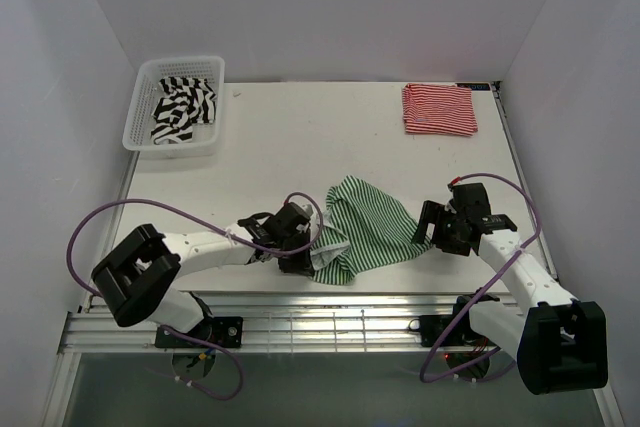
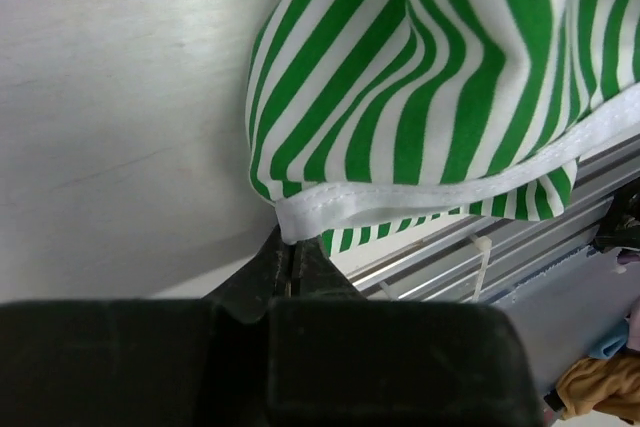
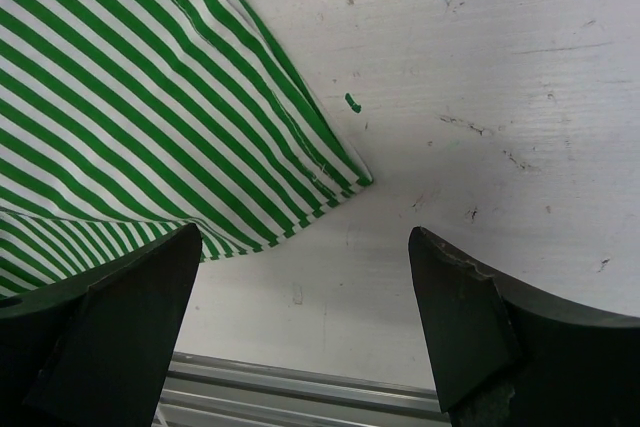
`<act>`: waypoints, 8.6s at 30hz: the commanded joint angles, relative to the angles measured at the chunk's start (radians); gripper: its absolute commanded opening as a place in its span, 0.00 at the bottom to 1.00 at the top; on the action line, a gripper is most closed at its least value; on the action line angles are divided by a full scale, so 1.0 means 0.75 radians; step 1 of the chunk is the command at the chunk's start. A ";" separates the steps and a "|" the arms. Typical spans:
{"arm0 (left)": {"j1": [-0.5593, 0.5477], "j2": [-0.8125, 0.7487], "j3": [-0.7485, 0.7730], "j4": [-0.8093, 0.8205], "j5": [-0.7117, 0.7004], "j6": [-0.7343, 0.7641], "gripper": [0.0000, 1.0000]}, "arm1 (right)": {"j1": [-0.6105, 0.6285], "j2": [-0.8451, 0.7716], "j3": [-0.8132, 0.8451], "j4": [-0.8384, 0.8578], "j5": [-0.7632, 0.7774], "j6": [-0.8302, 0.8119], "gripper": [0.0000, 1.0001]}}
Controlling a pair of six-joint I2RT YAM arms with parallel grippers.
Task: Fold and stack the tank tops
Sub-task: Flatten the tank top out, then fold the tank top
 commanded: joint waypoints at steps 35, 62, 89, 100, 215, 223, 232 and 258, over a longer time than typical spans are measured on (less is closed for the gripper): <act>-0.073 -0.431 0.120 -0.071 -0.319 -0.119 0.00 | -0.012 0.036 0.128 0.156 -0.180 -0.055 0.08; 0.232 -0.340 1.211 -0.439 -1.079 0.102 0.00 | -0.014 0.050 1.317 -0.007 -0.047 -0.094 0.08; 0.960 0.099 1.071 0.099 0.025 0.212 0.00 | -0.282 0.558 1.363 0.357 -0.542 -0.176 0.08; 0.894 -0.202 0.104 0.108 0.238 0.044 0.73 | -0.284 0.179 0.188 0.260 -0.455 -0.064 0.85; 0.743 -0.033 -0.011 -0.058 0.080 -0.129 0.00 | -0.120 0.320 -0.023 0.227 -0.176 0.047 0.19; 0.743 -0.090 0.028 -0.083 0.101 -0.131 0.00 | -0.120 0.255 0.035 0.170 -0.248 0.024 0.08; 0.743 -0.123 0.165 -0.167 0.082 -0.129 0.00 | -0.120 0.222 0.186 0.063 -0.266 0.018 0.08; 0.865 0.388 0.760 -0.316 0.135 0.043 0.00 | -0.151 0.686 0.750 0.036 -0.287 -0.031 0.08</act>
